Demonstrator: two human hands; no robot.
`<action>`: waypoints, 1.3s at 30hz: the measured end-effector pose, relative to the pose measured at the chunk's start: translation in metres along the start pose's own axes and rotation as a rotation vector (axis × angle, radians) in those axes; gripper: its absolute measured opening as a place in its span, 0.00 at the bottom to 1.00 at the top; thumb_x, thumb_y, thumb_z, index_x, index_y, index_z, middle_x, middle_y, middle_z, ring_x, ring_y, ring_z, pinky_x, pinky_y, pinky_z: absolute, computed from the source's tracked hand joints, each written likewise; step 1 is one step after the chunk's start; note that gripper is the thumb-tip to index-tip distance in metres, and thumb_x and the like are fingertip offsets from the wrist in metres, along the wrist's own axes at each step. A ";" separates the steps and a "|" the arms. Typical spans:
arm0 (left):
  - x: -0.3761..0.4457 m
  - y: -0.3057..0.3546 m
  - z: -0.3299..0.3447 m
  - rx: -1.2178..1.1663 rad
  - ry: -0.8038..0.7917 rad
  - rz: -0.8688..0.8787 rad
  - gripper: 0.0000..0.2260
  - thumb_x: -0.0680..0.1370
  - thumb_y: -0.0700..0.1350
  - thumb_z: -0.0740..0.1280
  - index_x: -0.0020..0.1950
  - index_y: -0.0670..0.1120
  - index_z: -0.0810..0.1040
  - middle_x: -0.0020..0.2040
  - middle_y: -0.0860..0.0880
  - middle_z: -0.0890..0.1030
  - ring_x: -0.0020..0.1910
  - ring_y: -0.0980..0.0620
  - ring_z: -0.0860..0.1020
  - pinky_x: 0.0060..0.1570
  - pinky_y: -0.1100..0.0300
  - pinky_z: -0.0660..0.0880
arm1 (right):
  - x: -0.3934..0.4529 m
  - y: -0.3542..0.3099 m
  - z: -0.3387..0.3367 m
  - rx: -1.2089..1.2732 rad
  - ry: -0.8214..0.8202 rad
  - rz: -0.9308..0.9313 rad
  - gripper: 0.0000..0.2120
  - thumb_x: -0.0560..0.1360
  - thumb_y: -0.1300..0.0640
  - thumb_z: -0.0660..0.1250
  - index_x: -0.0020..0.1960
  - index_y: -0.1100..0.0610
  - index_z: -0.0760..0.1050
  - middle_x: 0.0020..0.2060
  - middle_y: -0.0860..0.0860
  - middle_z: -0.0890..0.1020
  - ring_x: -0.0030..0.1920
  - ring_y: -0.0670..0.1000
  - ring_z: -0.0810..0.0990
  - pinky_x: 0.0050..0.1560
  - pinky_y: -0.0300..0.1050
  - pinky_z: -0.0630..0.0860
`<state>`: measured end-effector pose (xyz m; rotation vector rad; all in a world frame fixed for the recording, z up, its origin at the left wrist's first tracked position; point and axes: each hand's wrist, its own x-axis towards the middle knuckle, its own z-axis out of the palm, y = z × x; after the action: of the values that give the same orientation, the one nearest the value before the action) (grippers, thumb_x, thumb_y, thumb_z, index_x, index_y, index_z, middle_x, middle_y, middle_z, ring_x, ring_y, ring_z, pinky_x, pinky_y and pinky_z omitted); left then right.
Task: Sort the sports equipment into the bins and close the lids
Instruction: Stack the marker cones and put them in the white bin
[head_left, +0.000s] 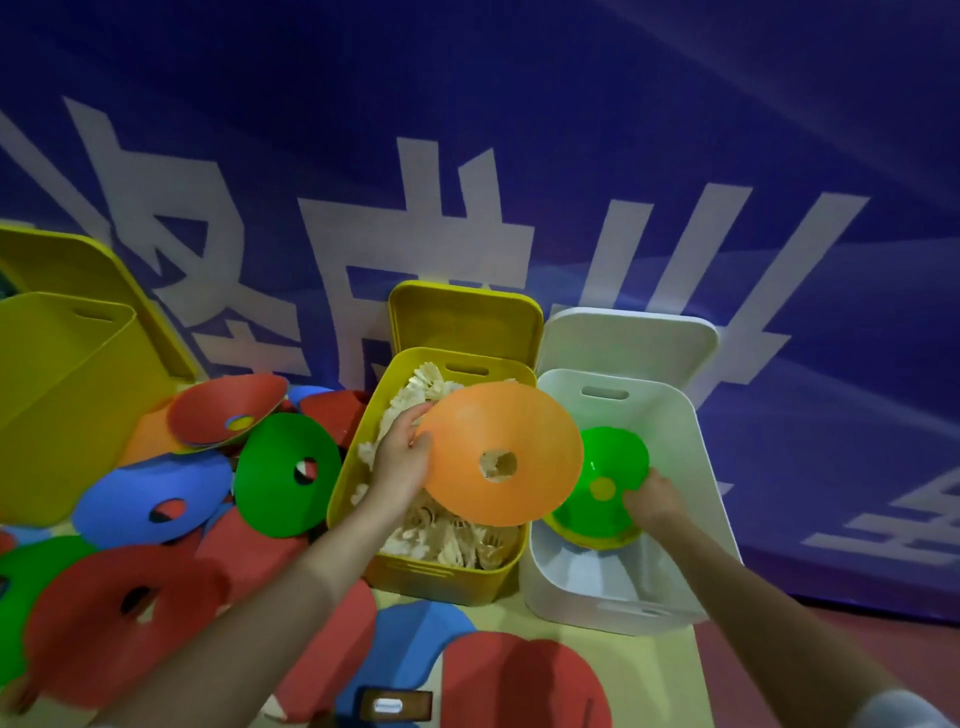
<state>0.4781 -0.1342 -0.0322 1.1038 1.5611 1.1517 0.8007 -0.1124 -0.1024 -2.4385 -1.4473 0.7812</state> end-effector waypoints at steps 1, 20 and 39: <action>0.000 0.003 0.008 0.014 -0.008 0.018 0.17 0.81 0.40 0.58 0.68 0.53 0.71 0.60 0.51 0.74 0.52 0.54 0.74 0.48 0.57 0.74 | 0.003 0.003 -0.006 -0.079 0.030 -0.055 0.22 0.74 0.57 0.64 0.66 0.63 0.68 0.59 0.64 0.76 0.59 0.64 0.75 0.59 0.53 0.71; 0.030 0.009 0.195 0.658 -0.275 0.330 0.22 0.80 0.36 0.56 0.74 0.49 0.63 0.65 0.45 0.74 0.61 0.44 0.74 0.53 0.56 0.71 | -0.002 0.053 -0.060 0.144 0.258 -0.161 0.21 0.82 0.54 0.49 0.75 0.46 0.59 0.64 0.52 0.75 0.57 0.57 0.77 0.51 0.51 0.73; 0.037 -0.042 0.223 0.894 -0.393 0.053 0.21 0.80 0.47 0.57 0.72 0.42 0.66 0.67 0.38 0.69 0.64 0.38 0.71 0.61 0.51 0.68 | -0.002 0.052 -0.057 0.179 0.275 -0.172 0.21 0.82 0.55 0.51 0.75 0.48 0.60 0.63 0.54 0.75 0.56 0.57 0.77 0.53 0.51 0.74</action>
<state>0.6783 -0.0627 -0.1192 1.8128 1.7476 0.1774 0.8699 -0.1353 -0.0755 -2.1551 -1.3927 0.4930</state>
